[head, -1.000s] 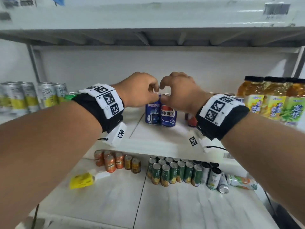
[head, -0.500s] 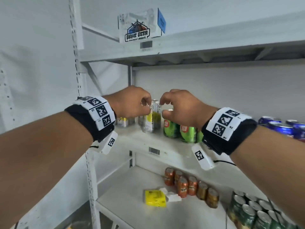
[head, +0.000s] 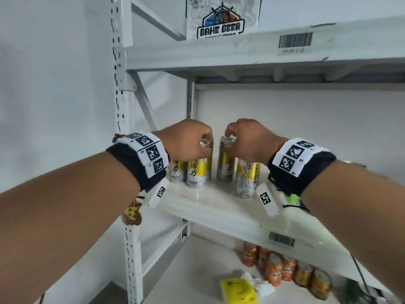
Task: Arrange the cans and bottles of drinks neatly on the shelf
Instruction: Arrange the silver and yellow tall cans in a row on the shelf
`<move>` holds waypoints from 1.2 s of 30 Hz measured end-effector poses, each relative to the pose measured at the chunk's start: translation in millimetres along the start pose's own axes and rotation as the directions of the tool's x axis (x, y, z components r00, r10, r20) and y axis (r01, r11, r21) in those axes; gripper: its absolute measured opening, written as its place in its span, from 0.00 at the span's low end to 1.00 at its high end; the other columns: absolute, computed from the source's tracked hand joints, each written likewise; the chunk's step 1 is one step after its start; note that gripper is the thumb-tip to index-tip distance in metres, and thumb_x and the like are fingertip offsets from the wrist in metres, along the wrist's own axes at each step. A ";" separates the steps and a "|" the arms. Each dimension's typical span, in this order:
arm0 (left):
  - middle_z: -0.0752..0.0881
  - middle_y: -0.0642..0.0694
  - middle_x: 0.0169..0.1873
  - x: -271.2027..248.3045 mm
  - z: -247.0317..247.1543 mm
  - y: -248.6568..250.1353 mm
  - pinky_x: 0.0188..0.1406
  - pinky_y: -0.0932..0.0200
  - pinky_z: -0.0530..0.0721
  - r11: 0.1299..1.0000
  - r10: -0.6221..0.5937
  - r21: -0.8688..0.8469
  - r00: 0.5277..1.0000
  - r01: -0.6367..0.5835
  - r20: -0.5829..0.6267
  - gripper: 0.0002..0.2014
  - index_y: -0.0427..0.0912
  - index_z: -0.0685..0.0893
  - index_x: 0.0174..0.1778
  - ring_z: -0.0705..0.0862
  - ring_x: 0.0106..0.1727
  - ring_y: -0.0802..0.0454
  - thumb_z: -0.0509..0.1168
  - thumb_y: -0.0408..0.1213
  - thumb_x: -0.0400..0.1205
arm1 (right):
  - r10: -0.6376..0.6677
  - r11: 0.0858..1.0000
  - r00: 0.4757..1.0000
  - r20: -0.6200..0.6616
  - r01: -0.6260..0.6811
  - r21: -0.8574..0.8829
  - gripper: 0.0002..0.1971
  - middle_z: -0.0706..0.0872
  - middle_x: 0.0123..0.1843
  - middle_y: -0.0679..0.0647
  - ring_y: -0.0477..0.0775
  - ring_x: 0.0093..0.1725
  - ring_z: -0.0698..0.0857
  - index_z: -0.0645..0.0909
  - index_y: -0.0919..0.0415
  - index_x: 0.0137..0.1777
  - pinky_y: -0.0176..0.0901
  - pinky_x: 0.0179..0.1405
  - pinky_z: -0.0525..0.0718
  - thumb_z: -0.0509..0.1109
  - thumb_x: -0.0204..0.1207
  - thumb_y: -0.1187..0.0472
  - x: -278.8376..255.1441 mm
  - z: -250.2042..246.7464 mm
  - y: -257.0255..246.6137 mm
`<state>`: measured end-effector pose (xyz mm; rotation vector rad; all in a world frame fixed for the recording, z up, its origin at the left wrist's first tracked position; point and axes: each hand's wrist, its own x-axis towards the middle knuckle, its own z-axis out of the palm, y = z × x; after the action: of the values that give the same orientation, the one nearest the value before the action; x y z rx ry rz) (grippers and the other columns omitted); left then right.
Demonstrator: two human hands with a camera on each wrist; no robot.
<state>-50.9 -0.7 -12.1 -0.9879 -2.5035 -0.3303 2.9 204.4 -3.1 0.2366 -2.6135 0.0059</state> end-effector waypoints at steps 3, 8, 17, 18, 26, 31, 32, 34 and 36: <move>0.86 0.55 0.52 11.2 8.1 -27.0 0.51 0.55 0.81 1.000 0.022 -0.019 1.000 -0.022 -0.018 0.20 0.48 0.90 0.62 0.84 0.53 0.52 0.73 0.55 0.78 | 0.114 0.989 0.992 0.053 -0.108 -0.102 0.24 0.83 0.65 0.60 0.64 0.66 0.81 0.83 0.58 0.68 0.56 0.67 0.82 0.70 0.79 0.44 26.5 17.9 -9.1; 0.87 0.52 0.52 19.8 17.8 -46.3 0.57 0.49 0.87 0.997 0.052 -0.054 0.998 -0.054 -0.036 0.16 0.48 0.90 0.60 0.85 0.53 0.50 0.75 0.49 0.80 | 0.192 0.948 0.978 0.080 -0.163 -0.274 0.19 0.78 0.55 0.58 0.64 0.61 0.80 0.81 0.58 0.56 0.55 0.58 0.74 0.69 0.78 0.42 46.1 35.8 -16.3; 0.87 0.49 0.55 14.7 17.8 -46.2 0.60 0.47 0.86 0.991 0.088 -0.089 0.992 -0.096 -0.090 0.16 0.46 0.89 0.62 0.84 0.56 0.49 0.76 0.46 0.80 | 0.124 0.984 0.989 0.075 -0.113 -0.136 0.16 0.85 0.49 0.55 0.60 0.47 0.84 0.76 0.57 0.55 0.46 0.36 0.76 0.75 0.76 0.50 42.9 30.4 -19.1; 0.87 0.49 0.55 12.4 15.9 -44.7 0.59 0.48 0.86 0.989 0.098 -0.098 0.989 -0.109 -0.109 0.16 0.45 0.89 0.62 0.84 0.56 0.49 0.76 0.46 0.80 | 0.103 0.991 0.992 0.074 -0.096 -0.089 0.18 0.84 0.47 0.52 0.59 0.47 0.84 0.76 0.55 0.58 0.45 0.34 0.75 0.77 0.74 0.51 39.5 27.6 -19.9; 0.86 0.56 0.49 -12.6 -3.0 -22.0 0.46 0.53 0.85 0.987 0.069 -0.133 0.989 -0.086 -0.128 0.22 0.49 0.87 0.59 0.86 0.50 0.54 0.80 0.55 0.73 | -0.063 0.989 0.993 -0.104 0.077 0.130 0.14 0.81 0.52 0.53 0.53 0.52 0.81 0.88 0.50 0.62 0.39 0.48 0.69 0.75 0.78 0.50 11.7 -13.3 -34.7; 0.91 0.56 0.44 -28.6 -7.8 18.6 0.46 0.53 0.91 0.957 0.018 -0.289 0.998 -0.001 0.054 0.24 0.55 0.87 0.52 0.90 0.45 0.58 0.80 0.64 0.68 | -0.050 0.958 0.989 -0.142 0.087 0.273 0.10 0.83 0.53 0.53 0.52 0.50 0.83 0.88 0.50 0.56 0.42 0.48 0.79 0.76 0.77 0.51 -20.4 -45.2 -44.1; 0.91 0.55 0.43 -30.6 -7.7 28.6 0.46 0.54 0.91 0.945 0.022 -0.327 0.998 -0.003 0.054 0.21 0.54 0.88 0.51 0.91 0.45 0.58 0.81 0.61 0.69 | -0.050 0.954 0.987 -0.154 0.092 0.286 0.10 0.83 0.54 0.53 0.52 0.50 0.83 0.88 0.50 0.57 0.42 0.47 0.80 0.77 0.77 0.51 -28.3 -50.3 -43.3; 0.91 0.55 0.39 -33.9 -7.1 50.9 0.38 0.63 0.86 0.929 0.019 -0.370 0.999 -0.007 0.028 0.17 0.52 0.89 0.49 0.89 0.40 0.62 0.84 0.56 0.72 | -0.036 0.948 0.983 -0.182 0.091 0.305 0.14 0.84 0.55 0.51 0.51 0.51 0.84 0.87 0.50 0.60 0.41 0.46 0.79 0.78 0.77 0.50 -47.1 -59.6 -36.2; 0.90 0.55 0.34 -36.2 -3.8 75.7 0.30 0.70 0.79 0.918 0.007 -0.398 1.000 -0.003 0.008 0.15 0.49 0.90 0.46 0.87 0.34 0.65 0.85 0.52 0.73 | 0.003 0.943 0.981 -0.195 0.062 0.328 0.17 0.86 0.56 0.50 0.51 0.52 0.85 0.86 0.51 0.64 0.38 0.43 0.78 0.78 0.77 0.48 -68.6 -67.5 -23.0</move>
<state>26.4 30.9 -20.9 -1.1457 -2.4923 -0.8627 98.5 196.5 20.8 0.3737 -2.4011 0.4421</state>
